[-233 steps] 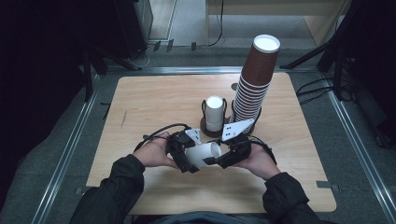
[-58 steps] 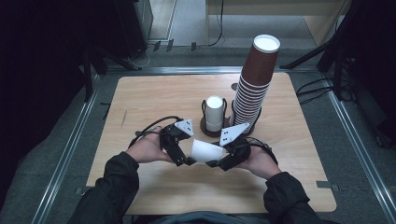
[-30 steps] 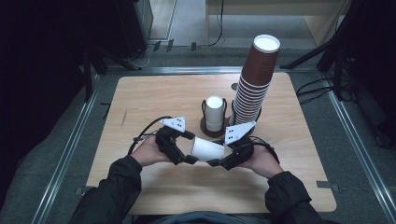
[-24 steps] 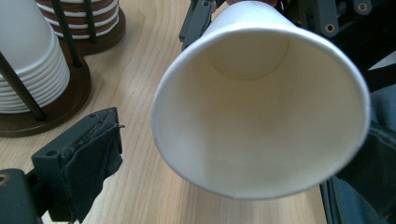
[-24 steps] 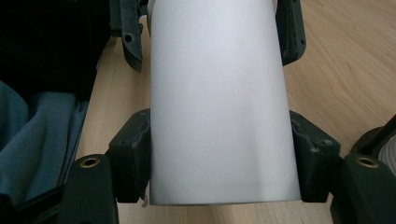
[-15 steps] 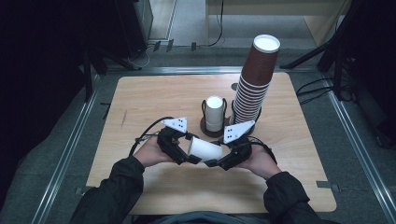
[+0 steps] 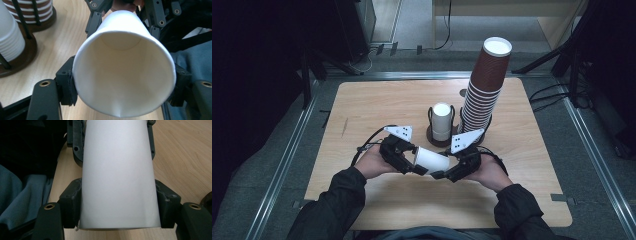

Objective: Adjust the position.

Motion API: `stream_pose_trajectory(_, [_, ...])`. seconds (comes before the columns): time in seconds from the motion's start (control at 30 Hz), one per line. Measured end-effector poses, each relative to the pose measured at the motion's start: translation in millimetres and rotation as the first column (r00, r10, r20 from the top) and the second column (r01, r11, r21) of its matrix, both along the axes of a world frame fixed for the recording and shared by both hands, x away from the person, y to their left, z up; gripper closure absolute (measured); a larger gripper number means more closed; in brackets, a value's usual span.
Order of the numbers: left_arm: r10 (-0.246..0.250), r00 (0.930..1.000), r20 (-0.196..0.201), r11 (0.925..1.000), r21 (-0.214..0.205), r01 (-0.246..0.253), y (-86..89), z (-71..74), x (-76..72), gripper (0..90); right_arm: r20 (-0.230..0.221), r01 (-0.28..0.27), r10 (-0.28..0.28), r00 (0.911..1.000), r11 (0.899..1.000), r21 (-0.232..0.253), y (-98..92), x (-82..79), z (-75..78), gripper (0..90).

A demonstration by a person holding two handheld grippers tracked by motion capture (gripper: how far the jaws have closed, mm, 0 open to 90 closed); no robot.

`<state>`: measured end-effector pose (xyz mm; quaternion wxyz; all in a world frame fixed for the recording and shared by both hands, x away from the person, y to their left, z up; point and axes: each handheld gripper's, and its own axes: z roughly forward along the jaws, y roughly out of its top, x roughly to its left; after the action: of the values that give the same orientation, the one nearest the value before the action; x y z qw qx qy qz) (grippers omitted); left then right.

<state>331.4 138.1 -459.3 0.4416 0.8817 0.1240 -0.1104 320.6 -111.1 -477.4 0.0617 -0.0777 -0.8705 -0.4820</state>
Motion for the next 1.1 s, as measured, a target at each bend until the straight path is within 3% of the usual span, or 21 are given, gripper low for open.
stream_pose_trajectory(0.13, [-0.001, 1.0000, 0.003, 0.9999, -0.015, 0.001, 2.7, 3.2, -0.2, 30.6, -0.024, 0.002, -0.002, 0.9997, 1.000, 0.015, -0.1, 0.7, 0.8, 32.9])
stream_pose_trajectory(0.27, [0.019, 0.9998, 0.001, 0.9997, -0.018, -0.019, 10.1, 8.7, 0.6, 30.5, -0.039, 0.017, -0.017, 0.9991, 1.000, -0.003, -0.5, 1.8, 0.3, 27.9])
stream_pose_trajectory(0.47, [0.055, 0.9971, 0.053, 0.9985, -0.003, -0.055, 19.3, 25.3, 0.2, 30.4, -0.028, 0.034, -0.035, 0.9990, 0.998, -0.050, 0.0, 3.5, -3.2, 26.7])
stream_pose_trajectory(0.67, [0.050, 0.9973, 0.054, 0.9956, 0.077, -0.054, 20.6, 31.7, 2.0, 30.3, -0.016, 0.050, -0.051, 0.9986, 0.996, -0.081, -0.6, 5.0, -5.8, 26.8])
stream_pose_trajectory(0.87, [0.029, 0.9968, 0.074, 0.9824, 0.182, -0.042, 14.0, 30.8, 2.6, 30.1, -0.010, 0.062, -0.063, 0.9979, 0.993, -0.105, -1.1, 5.3, -7.1, 26.8])
stream_pose_trajectory(0.93, [0.020, 0.9967, 0.079, 0.9800, 0.196, -0.035, 12.2, 31.2, 2.7, 30.1, -0.002, 0.063, -0.064, 0.9980, 0.992, -0.113, -0.7, 5.3, -7.8, 26.8])
stream_pose_trajectory(1.03, [0.019, 0.9960, 0.088, 0.9706, 0.237, -0.040, 8.5, 30.9, 1.8, 30.1, -0.009, 0.064, -0.066, 0.9978, 0.990, -0.124, -0.2, 4.5, -8.0, 26.8])
stream_pose_trajectory(1.1, [0.016, 0.9949, 0.100, 0.9591, 0.280, -0.043, 5.9, 29.8, 1.9, 30.1, 0.004, 0.066, -0.066, 0.9978, 0.991, -0.120, -0.3, 5.2, -8.2, 26.8])
